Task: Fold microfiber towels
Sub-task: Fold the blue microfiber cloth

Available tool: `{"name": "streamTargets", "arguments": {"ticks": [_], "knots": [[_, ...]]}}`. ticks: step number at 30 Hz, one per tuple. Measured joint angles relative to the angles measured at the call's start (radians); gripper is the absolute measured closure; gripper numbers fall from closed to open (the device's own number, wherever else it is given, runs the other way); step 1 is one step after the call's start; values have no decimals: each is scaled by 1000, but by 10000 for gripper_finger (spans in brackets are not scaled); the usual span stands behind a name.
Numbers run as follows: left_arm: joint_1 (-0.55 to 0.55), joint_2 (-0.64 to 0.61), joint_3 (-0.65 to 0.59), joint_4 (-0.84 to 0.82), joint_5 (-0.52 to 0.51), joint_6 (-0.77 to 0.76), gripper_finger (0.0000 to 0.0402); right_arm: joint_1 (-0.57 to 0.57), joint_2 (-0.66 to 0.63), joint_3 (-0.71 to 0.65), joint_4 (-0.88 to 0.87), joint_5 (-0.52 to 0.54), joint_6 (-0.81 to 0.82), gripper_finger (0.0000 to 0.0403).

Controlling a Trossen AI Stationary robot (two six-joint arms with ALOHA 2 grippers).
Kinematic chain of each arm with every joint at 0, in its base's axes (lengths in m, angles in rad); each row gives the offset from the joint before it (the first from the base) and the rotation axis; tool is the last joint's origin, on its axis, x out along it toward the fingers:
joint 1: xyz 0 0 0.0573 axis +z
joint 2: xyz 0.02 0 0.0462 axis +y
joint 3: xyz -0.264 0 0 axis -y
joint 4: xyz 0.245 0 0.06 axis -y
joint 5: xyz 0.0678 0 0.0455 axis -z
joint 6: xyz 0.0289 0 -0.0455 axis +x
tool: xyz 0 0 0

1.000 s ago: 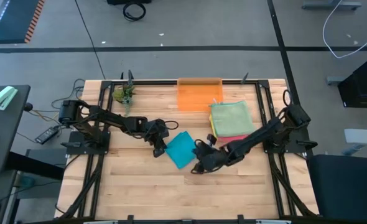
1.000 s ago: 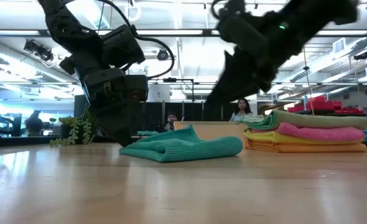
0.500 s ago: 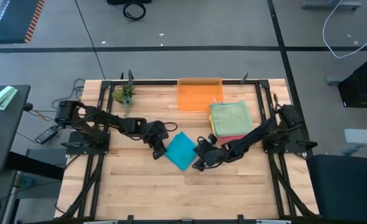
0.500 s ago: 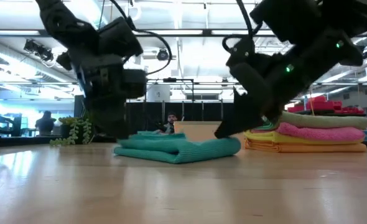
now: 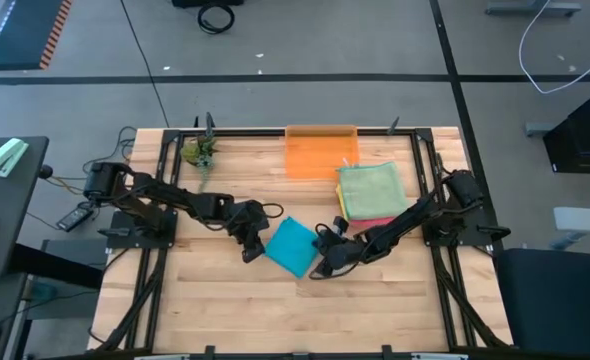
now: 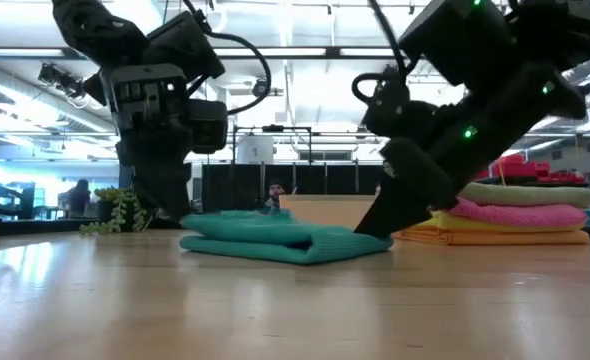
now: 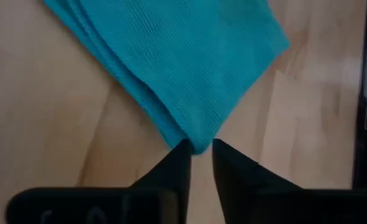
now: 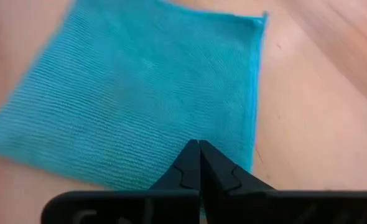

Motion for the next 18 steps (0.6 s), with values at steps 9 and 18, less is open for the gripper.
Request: {"name": "streamTargets", "arguments": {"ticks": [9, 18], "knots": [[26, -10, 0, 28, -50, 66, 263, 39, -69, 62, -6, -14, -53, 400], [1, 24, 64, 196, -232, 336, 283, 138, 139, 260, 49, -12, -60, 401]]}}
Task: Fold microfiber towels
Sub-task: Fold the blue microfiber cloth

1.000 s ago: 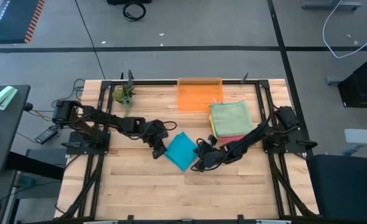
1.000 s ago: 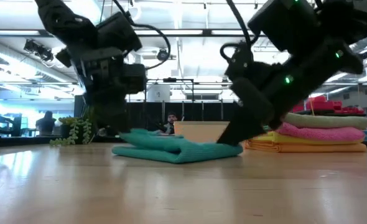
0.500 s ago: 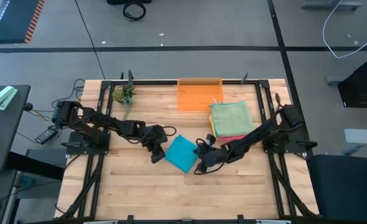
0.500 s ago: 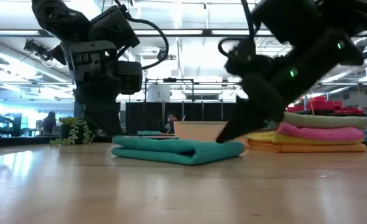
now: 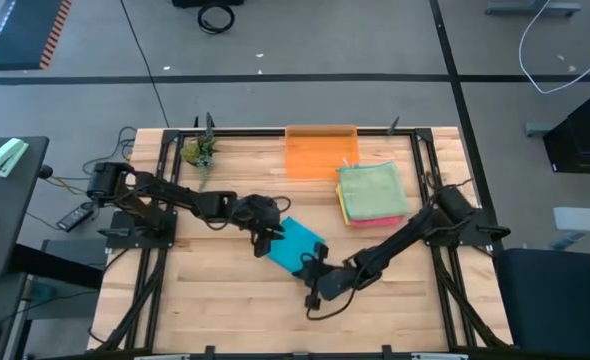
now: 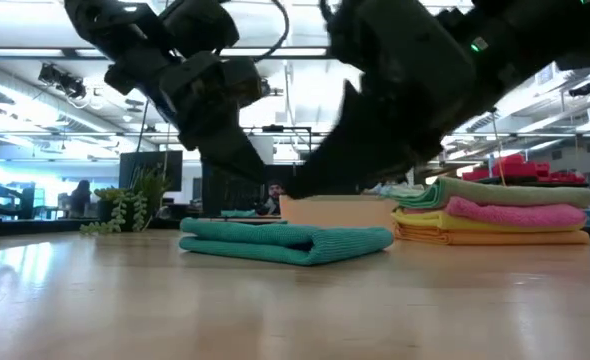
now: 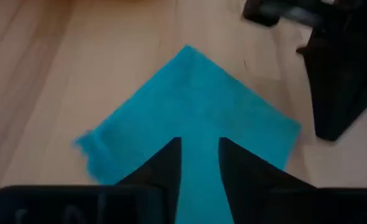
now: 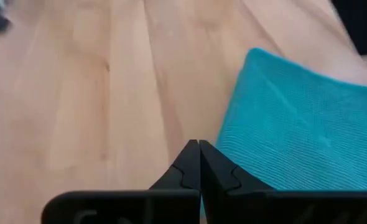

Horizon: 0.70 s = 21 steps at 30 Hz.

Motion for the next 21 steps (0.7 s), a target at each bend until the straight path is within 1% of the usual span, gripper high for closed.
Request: {"name": "streamTargets", "arguments": {"ticks": [4, 8, 10, 12, 13, 15, 17, 21], "knots": [[7, 71, 19, 49, -29, 52, 332, -11, 65, 74, -85, 1, -5, 401], [13, 120, 22, 76, -38, 60, 389, -9, 73, 109, -112, 8, 0, 401], [16, 151, 25, 101, -37, 60, 393, -6, 67, 106, -124, 9, 2, 401], [20, 170, 19, 92, -33, 59, 384, -1, 56, 102, -143, 24, 18, 401], [21, 187, 28, 119, -34, 59, 379, 0, 52, 101, -156, 35, 36, 401], [26, 195, 20, 99, -37, 57, 373, -1, 53, 99, -193, 43, 73, 401], [27, 210, 27, 113, -37, 55, 374, -2, 58, 98, -221, 22, 102, 401], [26, 216, 26, 111, -36, 45, 393, 8, 66, 97, -235, -32, 129, 401]]}}
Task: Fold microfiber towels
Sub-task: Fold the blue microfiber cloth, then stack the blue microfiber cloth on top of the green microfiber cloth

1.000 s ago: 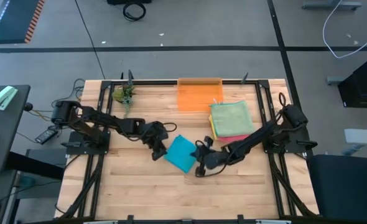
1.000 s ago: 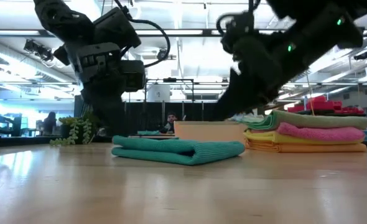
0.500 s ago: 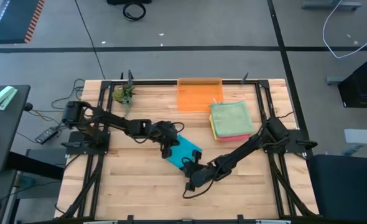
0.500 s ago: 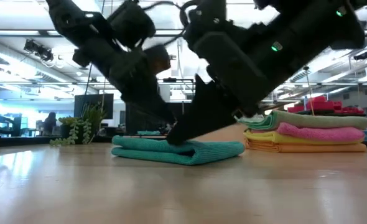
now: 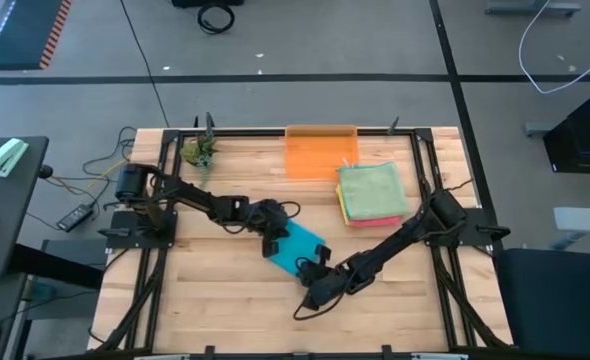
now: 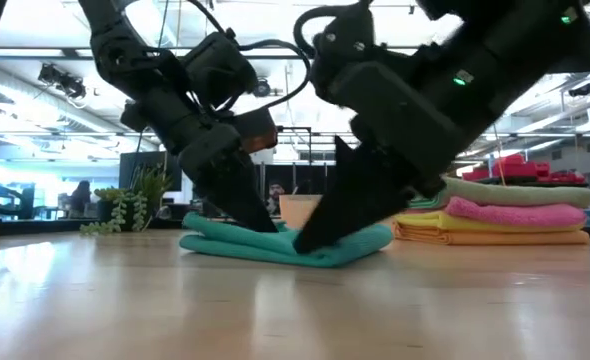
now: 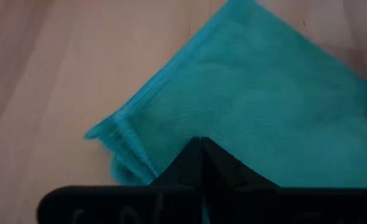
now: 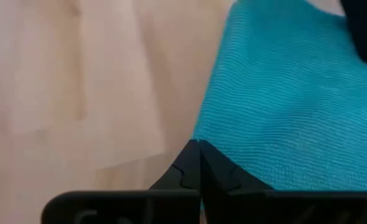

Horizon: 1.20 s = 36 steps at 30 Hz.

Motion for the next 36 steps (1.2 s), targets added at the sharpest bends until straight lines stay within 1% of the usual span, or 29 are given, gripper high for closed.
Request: {"name": "streamTargets", "arguments": {"ticks": [3, 5, 10, 14, 15, 17, 19, 20, 21, 23, 26, 29, 30, 32, 33, 35, 36], "knots": [[2, 2, 0, 3, 1, -12, 394, 18, 0, 1, -11, -9, 21, 401], [6, 2, 0, 9, 0, -15, 383, 28, -5, 0, -16, -9, 21, 401], [6, -17, 24, 12, -1, -8, 331, 36, -43, 0, -21, -13, 0, 401], [6, -65, 63, -82, -1, -15, 290, 35, -111, 0, -53, -8, -3, 400], [6, -80, 72, -114, 0, -27, 281, 34, -129, 0, -59, -4, 24, 399], [6, -119, 77, -171, 0, -106, 264, 35, -176, 0, -117, 10, 142, 391], [7, -158, 71, -190, 0, -240, 248, 37, -223, 0, -225, 27, 287, 379], [8, -179, 63, -222, 1, -315, 241, 42, -242, -1, -287, 42, 331, 372], [8, -194, 64, -229, 10, -366, 234, 51, -264, -12, -334, 77, 373, 364], [8, -228, 64, -276, 32, -411, 221, 72, -311, -58, -389, 151, 455, 346], [-5, -251, 60, -296, 38, -441, 199, 100, -386, -174, -310, 206, 560, 312], [-14, -235, 50, -305, 41, -495, 177, 109, -419, -319, -72, 252, 644, 270], [-17, -220, 55, -288, 41, -511, 170, 108, -420, -363, 5, 256, 677, 255], [-19, -203, 51, -311, 37, -524, 157, 106, -403, -431, 146, 253, 754, 224], [-19, -188, 53, -284, 37, -536, 152, 105, -395, -459, 187, 253, 798, 209], [-19, -173, 52, -305, 33, -541, 142, 104, -365, -483, 212, 254, 885, 180], [-18, -162, 53, -287, 34, -541, 138, 103, -354, -488, 221, 248, 924, 167]]}}
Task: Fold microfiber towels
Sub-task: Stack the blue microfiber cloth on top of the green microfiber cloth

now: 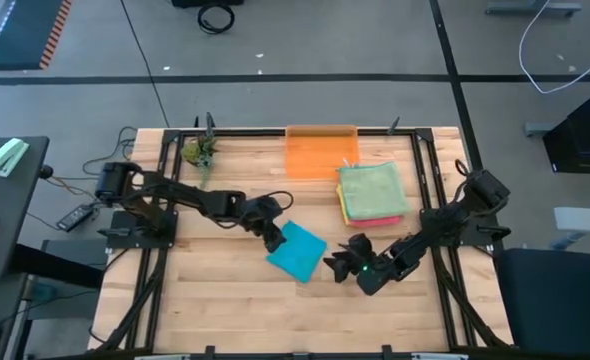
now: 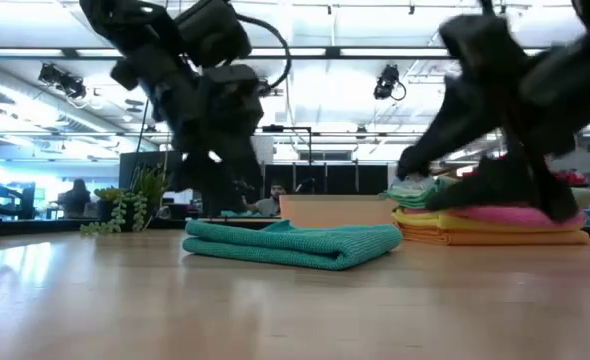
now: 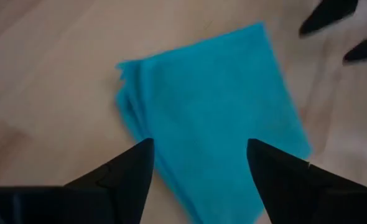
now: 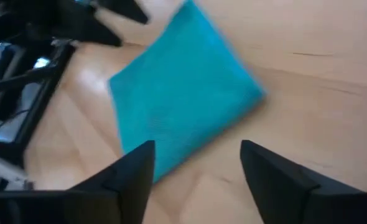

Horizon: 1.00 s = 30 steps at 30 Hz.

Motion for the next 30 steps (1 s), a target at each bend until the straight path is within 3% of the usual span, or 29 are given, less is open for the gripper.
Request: {"name": "streamTargets", "arguments": {"ticks": [7, 30], "knots": [[9, 76, 0, -20, -21, -4, 133, -3, 55, 29, 11, -32, 78, 116], [4, 169, 3, 90, -32, 29, 143, -100, 197, 119, 33, -89, 55, 116]]}}
